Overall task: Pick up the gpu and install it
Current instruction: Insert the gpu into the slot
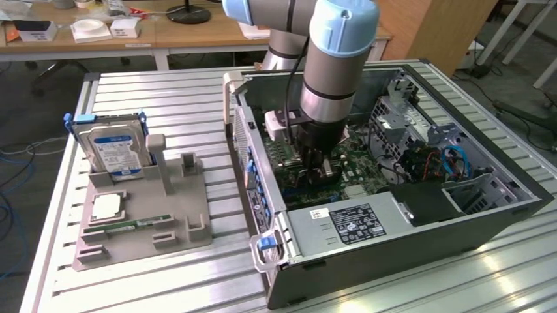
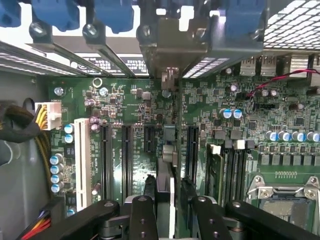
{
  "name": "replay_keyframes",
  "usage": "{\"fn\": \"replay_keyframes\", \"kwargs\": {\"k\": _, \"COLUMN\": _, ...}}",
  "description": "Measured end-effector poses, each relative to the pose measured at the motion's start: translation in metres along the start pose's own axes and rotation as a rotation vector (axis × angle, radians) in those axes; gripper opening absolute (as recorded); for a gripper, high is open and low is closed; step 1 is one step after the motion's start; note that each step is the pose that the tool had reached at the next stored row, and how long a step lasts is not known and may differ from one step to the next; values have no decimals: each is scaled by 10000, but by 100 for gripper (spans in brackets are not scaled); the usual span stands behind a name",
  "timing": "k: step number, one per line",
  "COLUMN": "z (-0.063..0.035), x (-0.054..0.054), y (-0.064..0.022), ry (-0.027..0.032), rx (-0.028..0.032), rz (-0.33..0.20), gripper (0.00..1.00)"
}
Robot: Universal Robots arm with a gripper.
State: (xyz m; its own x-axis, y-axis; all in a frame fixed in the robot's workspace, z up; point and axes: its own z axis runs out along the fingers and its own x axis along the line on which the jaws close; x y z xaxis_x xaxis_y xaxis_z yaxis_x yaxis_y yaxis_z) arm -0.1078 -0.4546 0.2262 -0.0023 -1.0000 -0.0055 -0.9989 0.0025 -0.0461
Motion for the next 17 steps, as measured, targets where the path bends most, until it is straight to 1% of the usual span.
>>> {"fn": "replay_keyframes", "kwargs": {"k": 7, "z": -130, "x": 0, "y": -5, "ry": 2, "rx": 3, "rz": -12, "gripper": 33}}
{"fn": "replay_keyframes", "kwargs": {"k": 12, "z": -257, "x": -1, "y": -10, "ry": 2, "rx": 8, "rz": -17, "gripper": 33}}
{"fn": "replay_keyframes", "kwargs": {"k": 17, "z": -390, "x": -2, "y": -13, "ry": 1, "rx": 26, "rz": -22, "gripper": 33}}
